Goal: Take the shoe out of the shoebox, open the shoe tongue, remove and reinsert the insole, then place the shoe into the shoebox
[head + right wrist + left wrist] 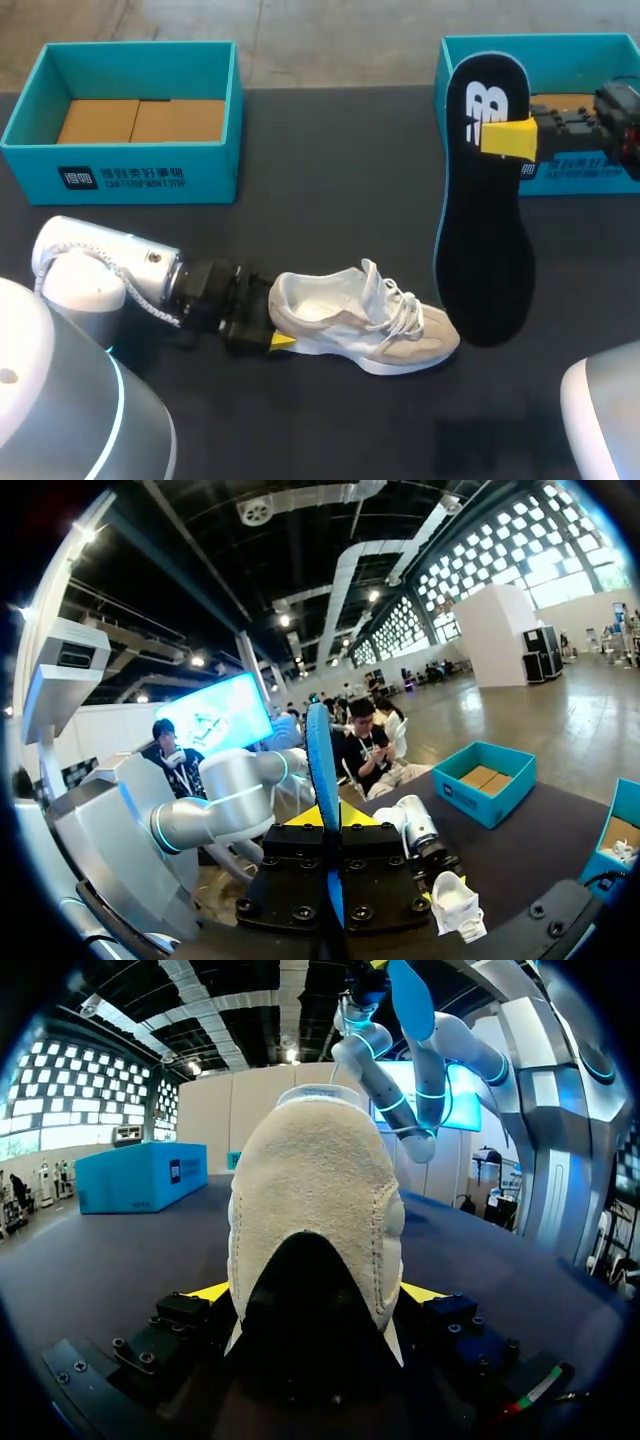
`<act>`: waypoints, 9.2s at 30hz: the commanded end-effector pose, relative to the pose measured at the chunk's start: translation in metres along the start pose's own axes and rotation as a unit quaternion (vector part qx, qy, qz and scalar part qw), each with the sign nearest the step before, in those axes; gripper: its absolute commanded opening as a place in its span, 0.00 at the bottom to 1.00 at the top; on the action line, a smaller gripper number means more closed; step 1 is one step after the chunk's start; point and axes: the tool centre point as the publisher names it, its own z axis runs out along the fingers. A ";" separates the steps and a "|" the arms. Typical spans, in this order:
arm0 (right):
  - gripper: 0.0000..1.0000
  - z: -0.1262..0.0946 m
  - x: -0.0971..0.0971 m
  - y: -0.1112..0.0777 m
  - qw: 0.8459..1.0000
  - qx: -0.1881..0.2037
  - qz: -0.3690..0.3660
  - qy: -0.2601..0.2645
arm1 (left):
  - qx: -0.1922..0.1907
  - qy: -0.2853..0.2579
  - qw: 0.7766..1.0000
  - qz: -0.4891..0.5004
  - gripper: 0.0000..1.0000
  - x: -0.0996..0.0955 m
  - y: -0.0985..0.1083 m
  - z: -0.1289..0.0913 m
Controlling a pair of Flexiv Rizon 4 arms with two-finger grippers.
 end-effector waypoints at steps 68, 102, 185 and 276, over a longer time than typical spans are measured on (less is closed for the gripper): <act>0.00 0.003 0.000 0.003 1.000 0.002 0.001 0.000 | -0.542 -0.038 0.840 -0.019 1.00 0.005 -0.059 -0.076; 0.00 0.003 0.000 0.003 1.000 0.002 0.001 0.000 | -0.534 -0.038 0.843 0.045 1.00 -0.040 -0.099 -0.002; 0.00 0.003 0.000 0.003 1.000 0.002 0.001 0.000 | -0.453 0.335 0.655 0.504 0.00 -0.019 -0.109 -0.038; 0.00 0.003 0.000 0.003 1.000 0.002 0.001 0.000 | -0.351 0.394 0.707 0.472 1.00 0.021 -0.111 0.084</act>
